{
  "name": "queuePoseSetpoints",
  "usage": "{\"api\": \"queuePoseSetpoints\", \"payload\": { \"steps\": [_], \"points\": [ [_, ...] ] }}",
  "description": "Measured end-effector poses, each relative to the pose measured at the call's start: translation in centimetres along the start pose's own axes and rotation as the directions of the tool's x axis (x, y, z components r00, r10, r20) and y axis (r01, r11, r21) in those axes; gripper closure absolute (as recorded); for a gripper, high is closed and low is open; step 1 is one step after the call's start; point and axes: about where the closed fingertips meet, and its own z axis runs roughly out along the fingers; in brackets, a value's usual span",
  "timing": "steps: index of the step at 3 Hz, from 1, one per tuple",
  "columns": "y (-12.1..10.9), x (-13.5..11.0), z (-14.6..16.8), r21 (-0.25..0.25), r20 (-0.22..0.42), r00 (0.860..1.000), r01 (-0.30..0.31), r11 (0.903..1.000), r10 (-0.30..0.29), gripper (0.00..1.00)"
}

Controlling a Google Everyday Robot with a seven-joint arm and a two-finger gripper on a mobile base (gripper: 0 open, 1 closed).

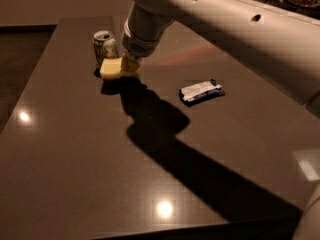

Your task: Move sponge near 7up can

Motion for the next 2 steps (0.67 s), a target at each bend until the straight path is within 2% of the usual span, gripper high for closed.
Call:
{"api": "queuePoseSetpoints", "payload": {
  "steps": [2],
  "points": [
    [-0.12,2.54,0.62,-0.006,-0.02,1.0,-0.024,0.9997,0.024,0.17]
  ]
}}
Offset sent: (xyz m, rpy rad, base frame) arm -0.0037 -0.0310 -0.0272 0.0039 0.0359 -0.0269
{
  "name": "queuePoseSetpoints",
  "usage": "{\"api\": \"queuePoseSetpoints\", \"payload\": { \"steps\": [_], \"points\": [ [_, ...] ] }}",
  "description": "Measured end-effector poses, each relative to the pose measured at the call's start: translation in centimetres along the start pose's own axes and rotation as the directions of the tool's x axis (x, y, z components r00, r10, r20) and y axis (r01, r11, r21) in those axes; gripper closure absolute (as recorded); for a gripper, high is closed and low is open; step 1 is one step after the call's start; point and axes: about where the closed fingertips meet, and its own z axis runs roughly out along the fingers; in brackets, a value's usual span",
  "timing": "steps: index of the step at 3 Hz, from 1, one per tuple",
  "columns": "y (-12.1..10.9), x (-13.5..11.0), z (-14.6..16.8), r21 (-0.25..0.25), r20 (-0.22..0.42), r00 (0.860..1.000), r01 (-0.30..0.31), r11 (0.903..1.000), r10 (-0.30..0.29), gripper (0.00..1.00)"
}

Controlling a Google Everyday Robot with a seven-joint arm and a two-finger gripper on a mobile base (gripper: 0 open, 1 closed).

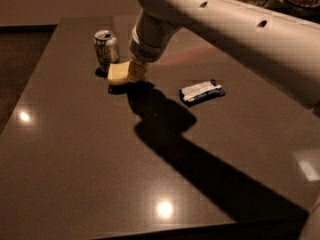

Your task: Move sponge near 7up can

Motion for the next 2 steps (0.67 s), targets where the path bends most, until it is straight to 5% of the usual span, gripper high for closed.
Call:
{"api": "queuePoseSetpoints", "payload": {
  "steps": [1,2],
  "points": [
    [0.07,-0.07,0.0,0.0,-0.001,1.0,0.002,1.0,-0.002,0.0],
    [0.07,-0.07,0.0,0.0,-0.001,1.0,0.002,1.0,-0.002,0.0]
  ]
}}
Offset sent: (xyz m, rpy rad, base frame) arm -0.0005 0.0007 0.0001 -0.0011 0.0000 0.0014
